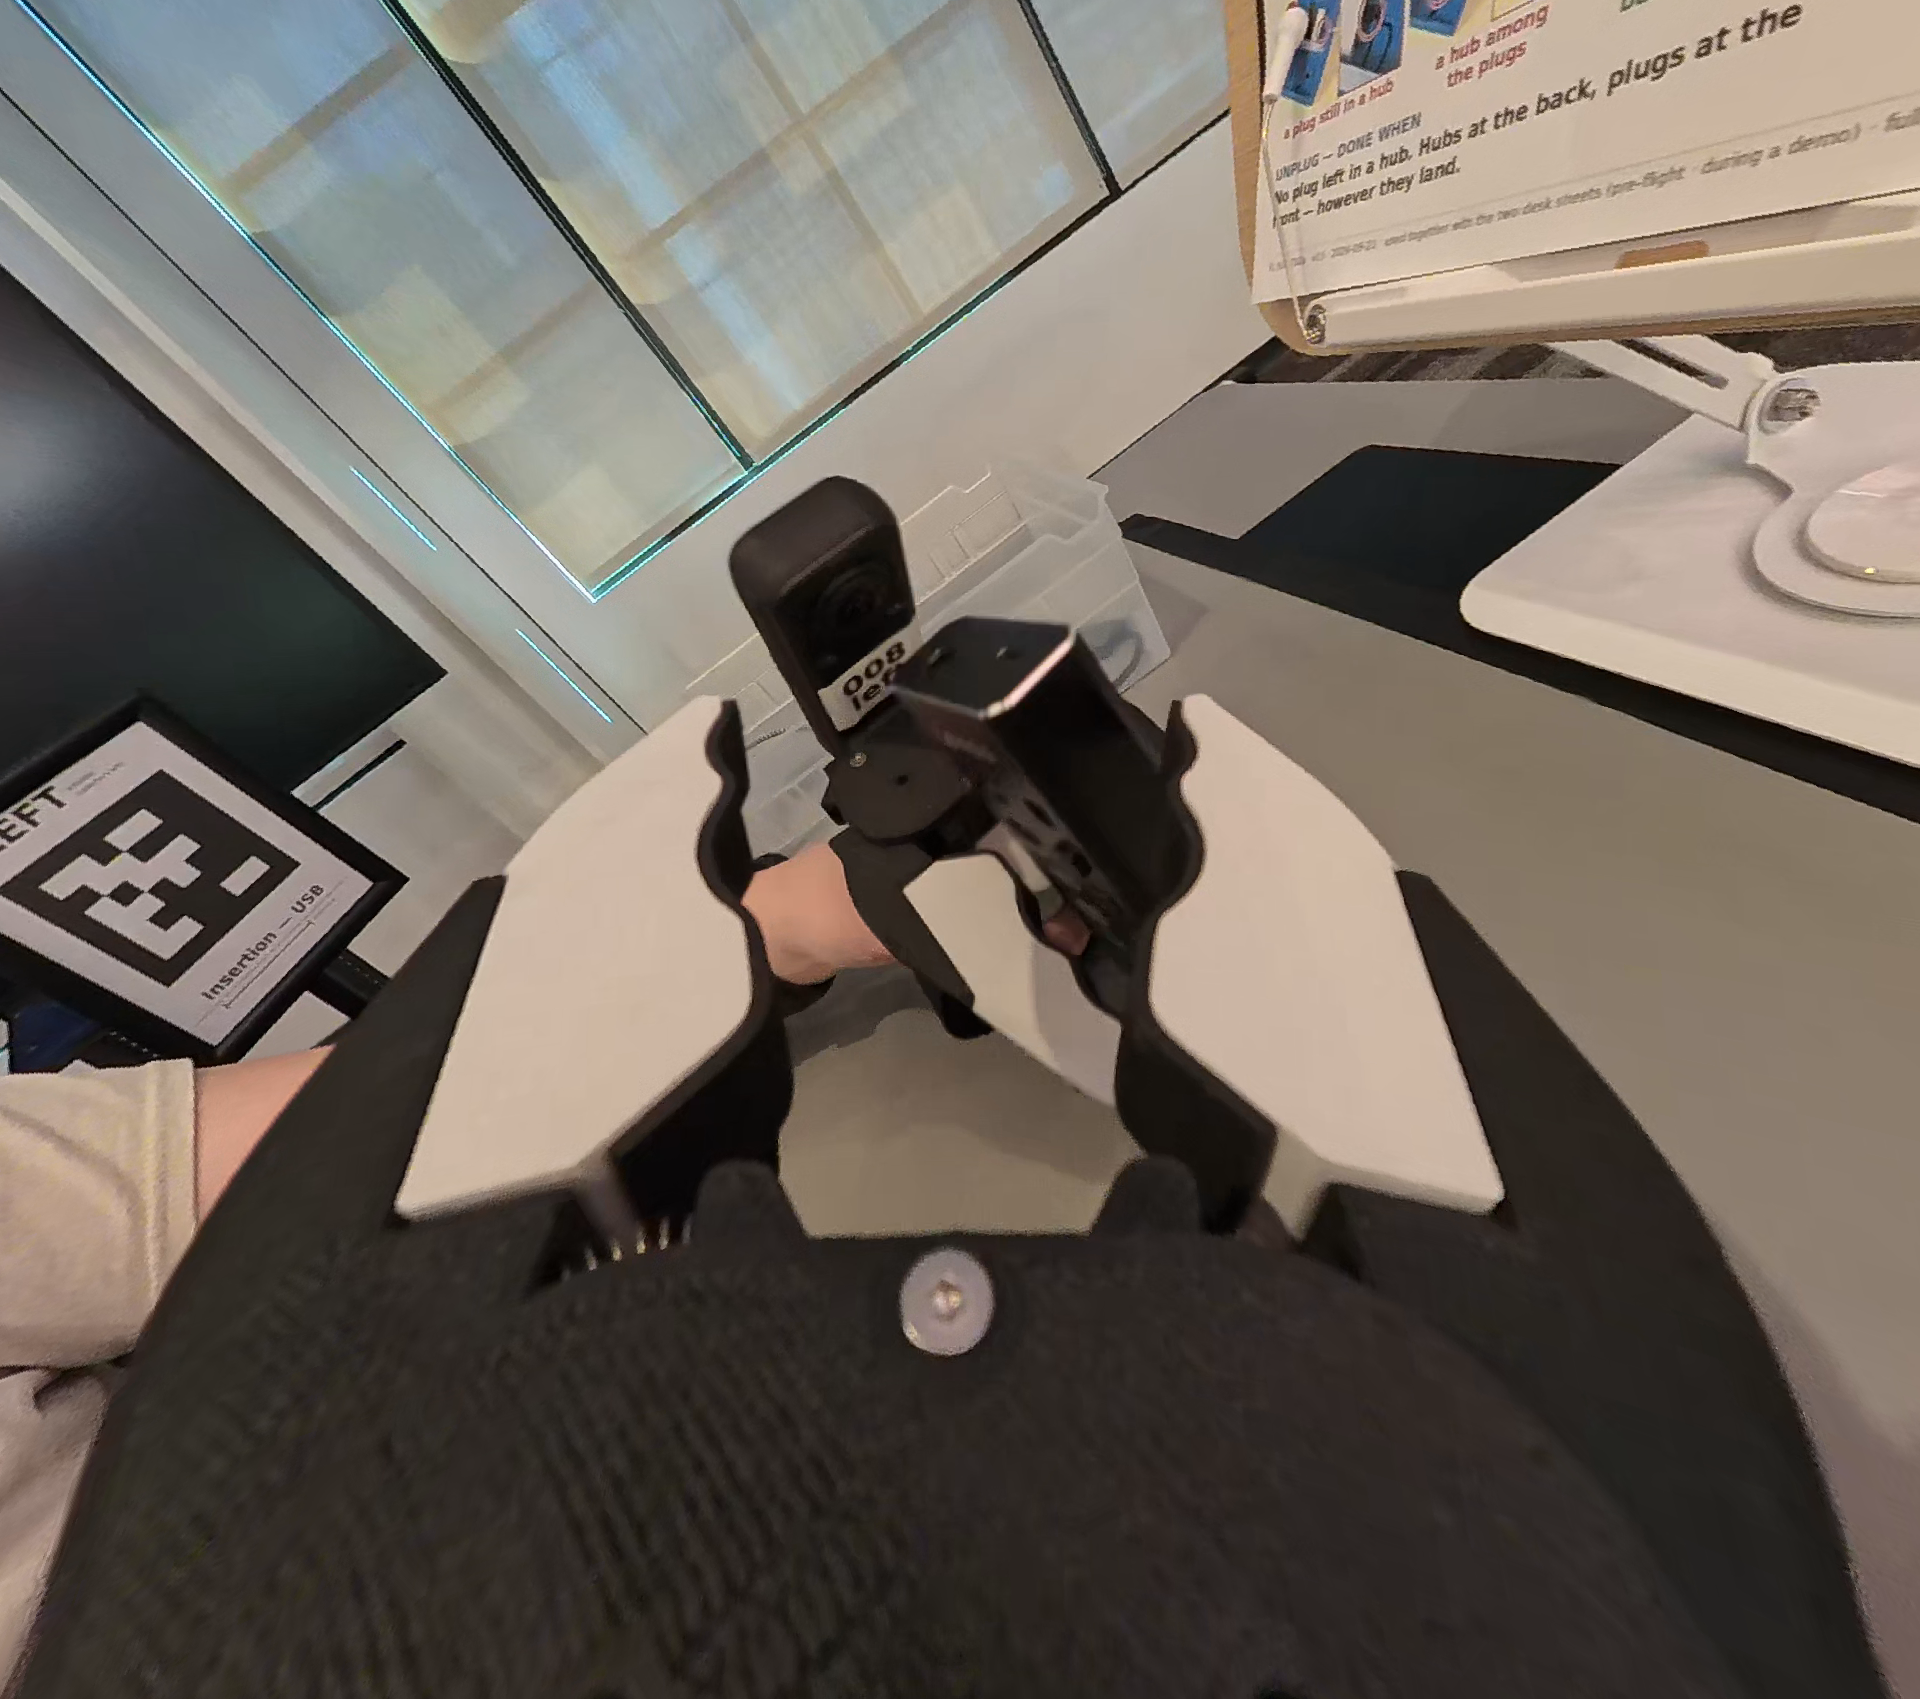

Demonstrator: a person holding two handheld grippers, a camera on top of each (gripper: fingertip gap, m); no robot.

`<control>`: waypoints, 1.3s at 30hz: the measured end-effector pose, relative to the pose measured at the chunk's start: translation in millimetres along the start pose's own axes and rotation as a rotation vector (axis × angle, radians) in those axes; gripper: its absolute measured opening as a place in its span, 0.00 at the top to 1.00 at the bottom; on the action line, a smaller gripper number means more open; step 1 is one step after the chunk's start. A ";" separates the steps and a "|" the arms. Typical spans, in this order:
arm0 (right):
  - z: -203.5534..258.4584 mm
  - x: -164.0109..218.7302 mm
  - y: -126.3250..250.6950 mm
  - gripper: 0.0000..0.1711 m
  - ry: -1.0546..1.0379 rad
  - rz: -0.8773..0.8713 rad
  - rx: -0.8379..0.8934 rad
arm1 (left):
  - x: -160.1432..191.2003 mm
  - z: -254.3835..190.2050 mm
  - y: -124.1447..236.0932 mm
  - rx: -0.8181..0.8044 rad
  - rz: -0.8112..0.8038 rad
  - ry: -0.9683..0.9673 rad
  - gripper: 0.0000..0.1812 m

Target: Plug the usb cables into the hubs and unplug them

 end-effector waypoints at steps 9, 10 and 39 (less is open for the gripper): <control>-2.4 1.9 -0.6 0.54 -0.019 0.005 -0.003 | 3.4 -4.9 -8.6 -0.055 0.081 -0.056 0.72; -2.6 1.7 -0.4 0.54 -0.019 0.006 -0.002 | 1.7 -5.0 -8.0 -0.053 0.068 -0.045 0.70; -9.9 5.3 -0.3 0.54 -0.011 0.029 0.034 | -17.3 -4.4 5.3 -0.096 -0.039 -0.061 0.78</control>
Point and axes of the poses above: each gripper's, where its closed fingertips meet, y back along the fingers, x out of its underside, z = x × y across the jaws, the point moved 6 cm from there along y, back along the fingers, and after that the axes turned 1 degree about y, right-handed, at the moved point
